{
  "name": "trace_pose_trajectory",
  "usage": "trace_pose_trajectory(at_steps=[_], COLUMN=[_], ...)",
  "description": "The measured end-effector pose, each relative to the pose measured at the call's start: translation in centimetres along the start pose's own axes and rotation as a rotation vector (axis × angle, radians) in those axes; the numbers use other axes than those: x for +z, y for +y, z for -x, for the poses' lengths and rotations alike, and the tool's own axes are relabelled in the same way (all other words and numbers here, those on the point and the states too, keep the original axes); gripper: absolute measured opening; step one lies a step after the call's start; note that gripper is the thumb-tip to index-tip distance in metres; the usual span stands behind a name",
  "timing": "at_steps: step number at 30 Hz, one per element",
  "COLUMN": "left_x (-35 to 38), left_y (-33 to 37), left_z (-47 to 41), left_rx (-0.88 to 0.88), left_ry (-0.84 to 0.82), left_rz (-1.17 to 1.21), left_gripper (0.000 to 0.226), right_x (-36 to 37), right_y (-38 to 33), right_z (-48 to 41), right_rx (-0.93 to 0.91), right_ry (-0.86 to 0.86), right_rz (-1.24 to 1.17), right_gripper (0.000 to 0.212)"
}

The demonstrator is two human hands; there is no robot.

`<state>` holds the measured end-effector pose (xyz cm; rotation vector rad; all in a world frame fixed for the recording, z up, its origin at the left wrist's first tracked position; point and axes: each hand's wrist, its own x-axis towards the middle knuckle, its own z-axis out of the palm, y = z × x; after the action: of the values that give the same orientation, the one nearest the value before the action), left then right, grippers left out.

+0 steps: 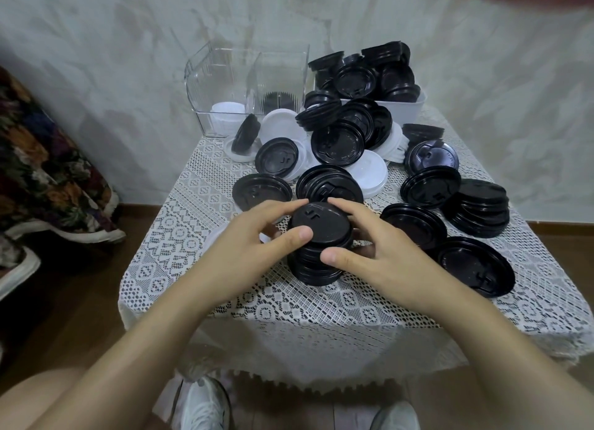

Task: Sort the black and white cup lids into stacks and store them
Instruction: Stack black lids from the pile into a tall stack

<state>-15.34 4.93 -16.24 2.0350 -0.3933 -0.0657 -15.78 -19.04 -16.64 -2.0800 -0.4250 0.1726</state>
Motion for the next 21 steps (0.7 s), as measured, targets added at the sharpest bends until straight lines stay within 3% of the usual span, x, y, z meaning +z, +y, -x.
trace_pose_trajectory(at_steps=[15, 21], left_x=[0.09, -0.65], left_y=[-0.26, -0.38], left_z=[-0.09, -0.58], left_rx=[0.051, 0.029], left_ry=[-0.016, -0.066], left_rz=[-0.073, -0.070], left_gripper=[0.050, 0.068], right_x=[-0.19, -0.05], right_y=[-0.06, -0.28], right_z=[-0.32, -0.18], right_rx=[-0.015, -0.019], right_ry=[-0.051, -0.048], right_rz=[-0.051, -0.059], right_gripper=[0.070, 0.069])
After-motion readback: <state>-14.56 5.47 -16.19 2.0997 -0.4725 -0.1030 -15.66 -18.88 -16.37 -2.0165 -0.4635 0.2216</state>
